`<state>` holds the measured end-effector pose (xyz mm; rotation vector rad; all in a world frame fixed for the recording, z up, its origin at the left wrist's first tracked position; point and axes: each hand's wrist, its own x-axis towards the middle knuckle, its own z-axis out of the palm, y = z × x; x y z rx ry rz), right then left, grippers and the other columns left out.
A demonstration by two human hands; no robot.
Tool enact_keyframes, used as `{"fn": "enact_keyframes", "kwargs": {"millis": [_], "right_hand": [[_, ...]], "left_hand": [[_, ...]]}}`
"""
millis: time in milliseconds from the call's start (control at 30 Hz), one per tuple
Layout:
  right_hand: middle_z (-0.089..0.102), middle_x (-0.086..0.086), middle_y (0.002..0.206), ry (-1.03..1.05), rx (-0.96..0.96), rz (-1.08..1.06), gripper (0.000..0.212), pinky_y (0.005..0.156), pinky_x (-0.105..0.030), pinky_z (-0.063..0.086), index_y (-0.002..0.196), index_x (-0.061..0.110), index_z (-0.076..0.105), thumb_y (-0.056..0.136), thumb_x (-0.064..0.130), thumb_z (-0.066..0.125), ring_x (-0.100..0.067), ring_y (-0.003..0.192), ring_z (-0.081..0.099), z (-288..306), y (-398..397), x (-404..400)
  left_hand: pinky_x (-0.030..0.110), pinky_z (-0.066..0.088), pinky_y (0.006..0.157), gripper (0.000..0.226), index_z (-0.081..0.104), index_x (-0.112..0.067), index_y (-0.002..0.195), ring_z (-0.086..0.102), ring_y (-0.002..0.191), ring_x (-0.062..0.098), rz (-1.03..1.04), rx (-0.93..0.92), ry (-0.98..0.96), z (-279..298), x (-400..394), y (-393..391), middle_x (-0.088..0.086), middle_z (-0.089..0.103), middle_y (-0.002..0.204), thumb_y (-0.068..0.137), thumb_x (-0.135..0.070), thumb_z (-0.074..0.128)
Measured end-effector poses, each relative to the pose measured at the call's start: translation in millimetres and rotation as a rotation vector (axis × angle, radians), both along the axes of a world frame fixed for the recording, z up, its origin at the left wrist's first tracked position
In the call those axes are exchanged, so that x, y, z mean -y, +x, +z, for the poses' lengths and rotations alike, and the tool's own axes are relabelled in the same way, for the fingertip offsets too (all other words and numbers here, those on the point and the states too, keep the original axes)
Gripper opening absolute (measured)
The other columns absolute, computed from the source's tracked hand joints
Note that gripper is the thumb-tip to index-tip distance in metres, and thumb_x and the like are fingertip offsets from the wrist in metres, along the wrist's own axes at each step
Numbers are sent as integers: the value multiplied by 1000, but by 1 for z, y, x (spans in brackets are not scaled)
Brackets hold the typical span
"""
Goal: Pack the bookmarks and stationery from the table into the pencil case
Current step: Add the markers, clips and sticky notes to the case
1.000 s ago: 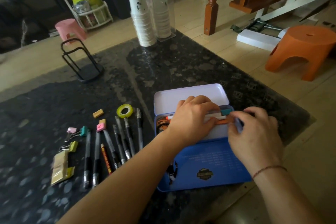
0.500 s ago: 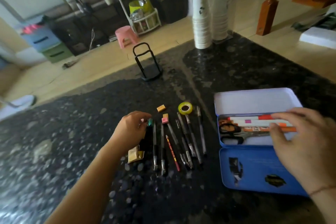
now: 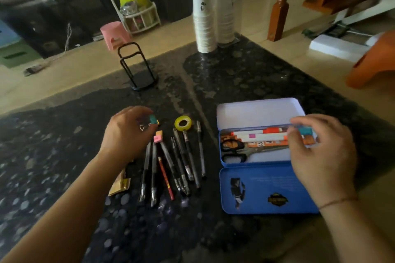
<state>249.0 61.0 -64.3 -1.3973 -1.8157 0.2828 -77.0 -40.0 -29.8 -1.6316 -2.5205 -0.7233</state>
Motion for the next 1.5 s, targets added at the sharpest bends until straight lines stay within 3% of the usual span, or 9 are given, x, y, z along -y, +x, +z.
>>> {"fn": "enact_keyframes", "kwargs": {"millis": [67,167,267,400,533,867,1133,1367,1500], "right_hand": [[67,-8,97,-3,-79,26,26,60,-14,33,101,12,69,86,29,57,-21,91,57,4,9,-3],[67,4,89,-143,-304,153,29,55,-7,44,109,19,65,90,38,55,1,81,62,6,20,-6],[66,17,87,-263,-368,157,33,59,1,42,121,31,55,90,42,54,16,84,60,3,33,-12],[71,6,91,-255,-508,-127,33,55,-1,41,122,24,58,91,36,57,11,78,62,-3,57,-29],[72,4,96,-298,-615,-195,31,64,-14,44,119,27,60,88,34,61,4,83,66,-8,67,-35],[70,4,101,-351,-610,-168,30,67,-25,54,116,30,61,86,33,64,-7,89,67,-16,67,-40],[69,2,102,-343,-563,-151,29,71,-32,56,117,30,61,87,30,63,-11,92,66,-16,65,-38],[65,10,97,-290,-429,-134,26,54,-15,40,114,31,61,88,29,63,6,80,57,-19,60,-34],[61,11,95,-236,-297,-77,23,52,-14,38,111,29,59,89,29,59,-7,81,59,-21,44,-25]], "left_hand": [[31,51,78,31,68,-19,108,62,86,15,-190,24,146,9,-15,40,-8,64,93,77,-18,76],[39,42,92,31,66,-20,113,55,109,16,-538,-49,164,9,-44,109,-8,66,108,83,-25,65],[36,41,90,28,65,-20,116,52,109,17,-780,-42,170,-5,-75,168,-5,64,117,88,-19,64],[43,53,74,33,67,-12,116,62,94,29,-905,46,92,-31,-101,215,12,58,119,85,-3,65],[44,54,71,42,66,-13,119,64,91,33,-1005,-58,-34,-45,-115,227,14,62,114,81,3,64],[33,55,74,52,62,-16,125,65,96,26,-1031,-128,-102,-45,-127,229,8,64,116,77,0,73],[37,55,85,46,53,-11,133,65,104,18,-977,179,-58,-46,-119,225,8,67,115,89,4,55],[34,48,95,33,64,-10,121,58,112,20,-946,147,34,-30,-89,206,8,64,121,88,-4,61],[32,50,86,24,69,-13,110,60,100,17,-728,45,82,-20,-51,158,3,68,109,87,-13,63]]}}
